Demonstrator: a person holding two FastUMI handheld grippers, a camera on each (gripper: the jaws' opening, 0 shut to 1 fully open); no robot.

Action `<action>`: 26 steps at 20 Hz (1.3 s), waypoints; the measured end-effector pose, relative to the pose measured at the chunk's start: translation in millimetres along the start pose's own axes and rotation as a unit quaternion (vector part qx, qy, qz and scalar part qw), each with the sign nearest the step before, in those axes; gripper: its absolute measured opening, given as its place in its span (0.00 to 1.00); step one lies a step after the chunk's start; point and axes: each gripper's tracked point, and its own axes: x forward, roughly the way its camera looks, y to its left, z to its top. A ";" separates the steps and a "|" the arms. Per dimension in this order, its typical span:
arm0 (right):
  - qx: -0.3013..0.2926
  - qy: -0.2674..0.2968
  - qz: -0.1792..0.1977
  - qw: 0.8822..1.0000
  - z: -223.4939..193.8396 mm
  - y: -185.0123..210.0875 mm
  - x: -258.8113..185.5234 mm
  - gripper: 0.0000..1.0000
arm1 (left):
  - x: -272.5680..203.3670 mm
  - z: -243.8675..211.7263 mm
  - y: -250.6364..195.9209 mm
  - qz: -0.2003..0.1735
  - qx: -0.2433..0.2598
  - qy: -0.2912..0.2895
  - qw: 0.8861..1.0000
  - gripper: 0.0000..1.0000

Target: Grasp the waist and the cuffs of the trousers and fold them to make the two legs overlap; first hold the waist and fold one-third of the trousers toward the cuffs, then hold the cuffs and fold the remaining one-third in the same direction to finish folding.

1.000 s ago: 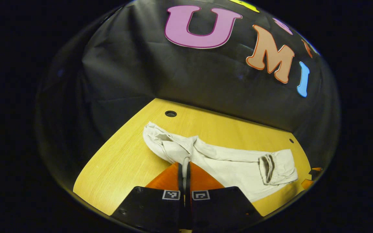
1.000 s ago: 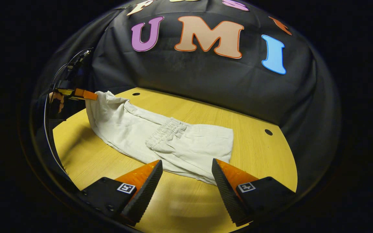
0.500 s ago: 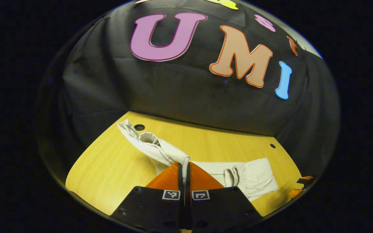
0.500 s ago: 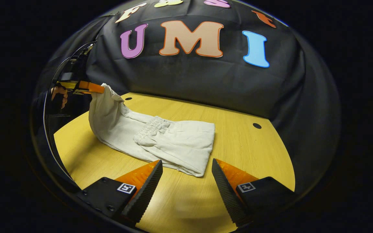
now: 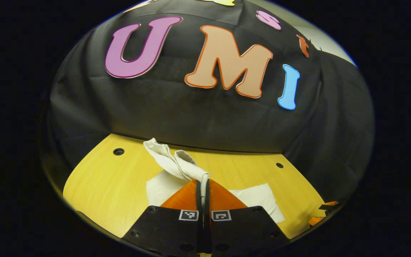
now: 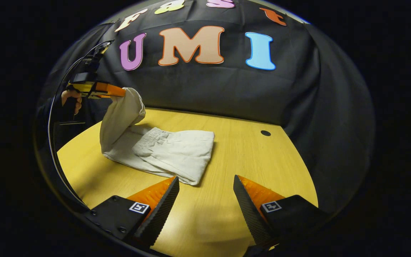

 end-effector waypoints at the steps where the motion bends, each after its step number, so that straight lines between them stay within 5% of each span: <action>1: 0.003 0.000 -0.003 1.000 -2.2 -5.9 -2.3 0.98 | 5.3 1.2 -10.3 -0.006 0.002 0.000 1.000 0.00; 9: 0.021 0.002 -0.023 1.000 -17.3 -40.0 -19.2 0.99 | 39.3 -1.2 -104.9 -0.065 0.030 0.006 0.997 0.00; 16: 0.031 0.003 -0.032 0.999 -32.1 -68.2 -34.0 0.99 | 52.4 -63.5 -181.1 -0.124 0.065 0.053 0.989 0.00; 24: 0.043 -0.001 -0.014 0.999 -19.7 -69.8 -32.4 0.98 | 40.2 -150.4 -192.5 -0.127 0.099 0.108 0.981 0.00; 25: 0.042 -0.006 -0.009 0.999 -9.7 -63.7 -28.5 0.96 | 34.5 -156.4 -193.4 -0.135 0.094 0.111 0.980 0.03; 26: 0.039 -0.015 -0.005 0.999 1.8 -57.4 -26.5 0.96 | 25.6 -152.5 -193.4 -0.142 0.091 0.104 0.980 0.19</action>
